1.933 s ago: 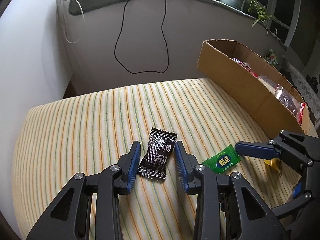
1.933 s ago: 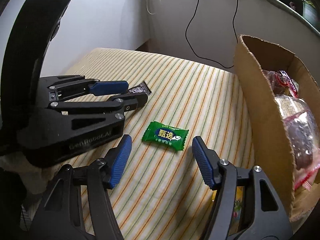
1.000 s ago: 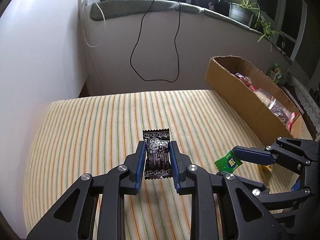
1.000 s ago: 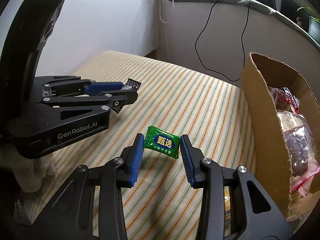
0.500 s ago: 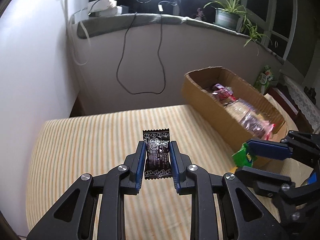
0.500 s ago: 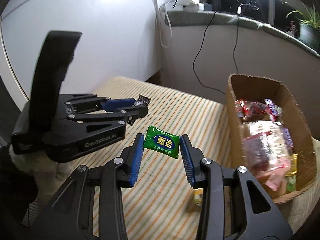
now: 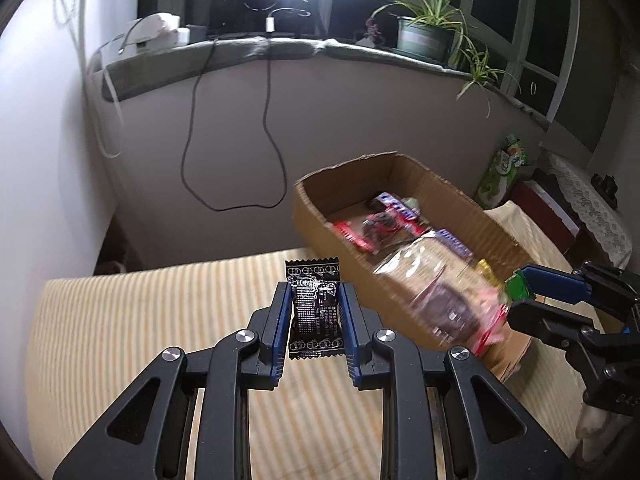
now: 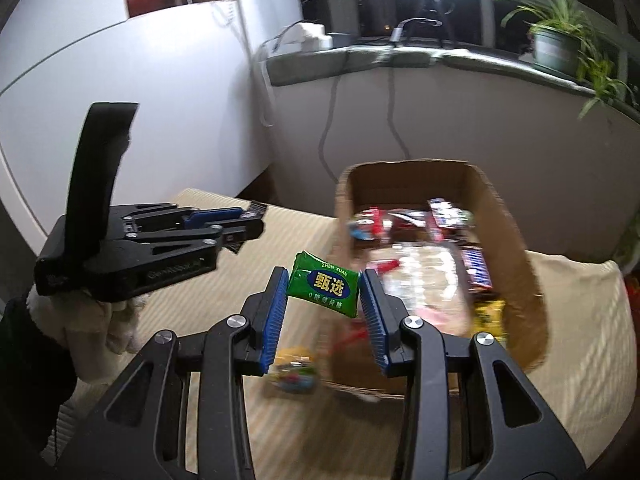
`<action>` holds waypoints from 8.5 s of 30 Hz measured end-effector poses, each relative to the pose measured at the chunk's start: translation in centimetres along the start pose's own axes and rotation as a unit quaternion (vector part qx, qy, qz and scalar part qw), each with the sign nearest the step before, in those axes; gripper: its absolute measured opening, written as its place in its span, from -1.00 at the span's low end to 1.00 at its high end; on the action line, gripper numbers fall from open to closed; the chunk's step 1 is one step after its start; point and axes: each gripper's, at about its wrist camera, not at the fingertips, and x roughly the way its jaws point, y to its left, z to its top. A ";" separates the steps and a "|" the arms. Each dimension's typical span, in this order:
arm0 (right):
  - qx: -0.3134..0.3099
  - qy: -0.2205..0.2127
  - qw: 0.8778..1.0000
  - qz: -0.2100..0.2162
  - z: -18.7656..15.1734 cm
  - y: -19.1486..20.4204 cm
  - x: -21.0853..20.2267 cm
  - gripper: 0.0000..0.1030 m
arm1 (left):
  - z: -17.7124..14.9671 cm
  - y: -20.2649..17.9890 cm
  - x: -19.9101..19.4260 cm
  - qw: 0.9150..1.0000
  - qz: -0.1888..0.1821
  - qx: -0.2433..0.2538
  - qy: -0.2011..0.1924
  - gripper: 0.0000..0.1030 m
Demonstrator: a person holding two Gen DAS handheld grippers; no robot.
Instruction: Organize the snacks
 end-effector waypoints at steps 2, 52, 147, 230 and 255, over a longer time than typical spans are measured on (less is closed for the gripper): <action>0.005 -0.001 1.000 -0.008 0.0 -1.4 -0.2 -0.25 | 0.6 -0.9 0.5 1.000 -0.004 0.005 0.000 -0.57; 0.032 0.020 0.997 -0.068 -1.2 -9.9 1.2 0.32 | 4.0 -7.9 4.7 0.998 -0.025 0.050 0.011 -0.29; 0.117 0.039 0.990 -0.066 -11.6 -9.2 -7.0 0.59 | -9.7 -6.3 0.8 0.996 -0.031 0.066 0.055 -0.29; 0.118 0.052 0.989 -0.064 -12.3 -10.8 -5.8 0.65 | 1.2 -12.4 1.0 0.996 -0.053 0.068 -0.014 0.19; 0.103 0.009 0.991 -0.083 -9.4 -7.8 -8.0 0.83 | -3.3 -3.3 -11.5 0.995 0.054 0.002 -0.088 0.49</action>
